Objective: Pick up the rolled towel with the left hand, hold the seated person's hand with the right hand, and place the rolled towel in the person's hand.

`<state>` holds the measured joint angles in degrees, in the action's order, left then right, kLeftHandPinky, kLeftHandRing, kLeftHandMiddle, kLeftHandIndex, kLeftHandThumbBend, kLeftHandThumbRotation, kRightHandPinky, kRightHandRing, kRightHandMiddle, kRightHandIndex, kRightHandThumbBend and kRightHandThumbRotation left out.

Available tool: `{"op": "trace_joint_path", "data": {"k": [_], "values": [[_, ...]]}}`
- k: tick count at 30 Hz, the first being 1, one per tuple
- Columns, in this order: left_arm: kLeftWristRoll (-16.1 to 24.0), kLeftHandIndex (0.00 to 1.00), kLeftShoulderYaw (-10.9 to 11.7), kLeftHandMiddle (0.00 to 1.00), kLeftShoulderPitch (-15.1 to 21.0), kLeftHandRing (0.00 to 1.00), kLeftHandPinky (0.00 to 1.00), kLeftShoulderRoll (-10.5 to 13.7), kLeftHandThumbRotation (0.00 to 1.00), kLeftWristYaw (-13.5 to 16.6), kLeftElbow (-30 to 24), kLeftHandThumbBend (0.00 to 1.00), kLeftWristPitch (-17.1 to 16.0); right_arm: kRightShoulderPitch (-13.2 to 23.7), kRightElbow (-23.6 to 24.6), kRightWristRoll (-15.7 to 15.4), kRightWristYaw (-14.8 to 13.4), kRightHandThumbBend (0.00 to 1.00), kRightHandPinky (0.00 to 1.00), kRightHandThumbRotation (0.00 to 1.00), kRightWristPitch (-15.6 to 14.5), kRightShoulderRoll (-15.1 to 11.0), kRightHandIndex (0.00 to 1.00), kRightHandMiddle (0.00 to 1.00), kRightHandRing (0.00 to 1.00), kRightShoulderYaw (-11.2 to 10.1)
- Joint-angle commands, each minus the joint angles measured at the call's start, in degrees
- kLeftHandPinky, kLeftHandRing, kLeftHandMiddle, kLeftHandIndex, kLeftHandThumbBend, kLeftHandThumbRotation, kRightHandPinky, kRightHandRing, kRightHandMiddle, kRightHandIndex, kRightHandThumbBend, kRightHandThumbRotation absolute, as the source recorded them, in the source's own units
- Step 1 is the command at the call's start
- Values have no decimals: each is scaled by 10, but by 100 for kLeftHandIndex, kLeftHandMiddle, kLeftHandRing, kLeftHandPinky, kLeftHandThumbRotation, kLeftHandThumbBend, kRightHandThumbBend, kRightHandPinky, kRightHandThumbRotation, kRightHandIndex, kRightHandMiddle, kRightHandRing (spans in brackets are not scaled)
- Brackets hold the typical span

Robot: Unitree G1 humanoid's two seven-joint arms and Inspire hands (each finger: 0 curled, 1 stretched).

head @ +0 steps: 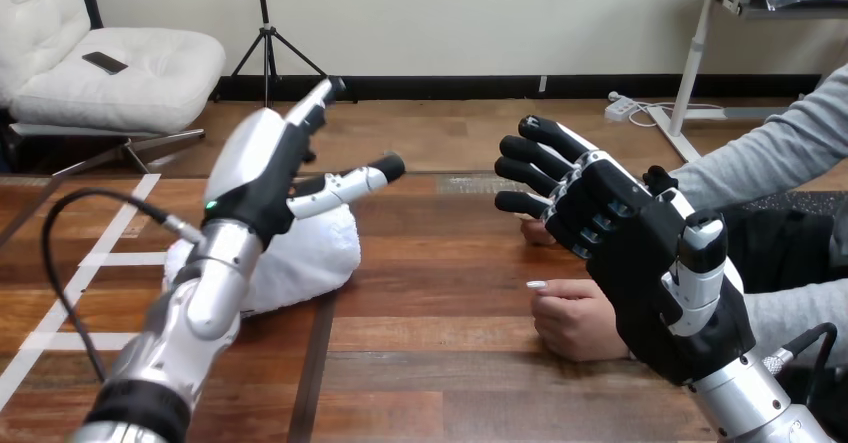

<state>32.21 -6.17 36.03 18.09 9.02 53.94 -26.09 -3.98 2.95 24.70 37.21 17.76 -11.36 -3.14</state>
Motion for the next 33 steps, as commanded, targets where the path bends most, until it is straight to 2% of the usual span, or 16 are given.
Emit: {"op": "trace_joint_path", "data": {"k": [1, 9, 21, 33], "values": [[21, 95, -30, 94, 106, 89, 72, 15, 84, 23, 58, 85, 23, 55, -5, 9, 2, 100, 83, 100, 19, 1, 89, 89, 89, -14], [38, 94, -57, 93, 140, 88, 71, 14, 83, 31, 105, 86, 50, 56, -6, 8, 3, 100, 83, 100, 21, 2, 89, 88, 89, -14], [63, 93, -97, 92, 183, 88, 73, 10, 80, 18, 160, 91, 104, 56, -3, 8, 2, 100, 83, 100, 22, 2, 87, 87, 89, -14], [98, 93, -144, 92, 206, 90, 82, 9, 76, 16, 192, 98, 152, 56, -1, 10, 4, 100, 83, 100, 24, 2, 87, 88, 89, -13]]}}
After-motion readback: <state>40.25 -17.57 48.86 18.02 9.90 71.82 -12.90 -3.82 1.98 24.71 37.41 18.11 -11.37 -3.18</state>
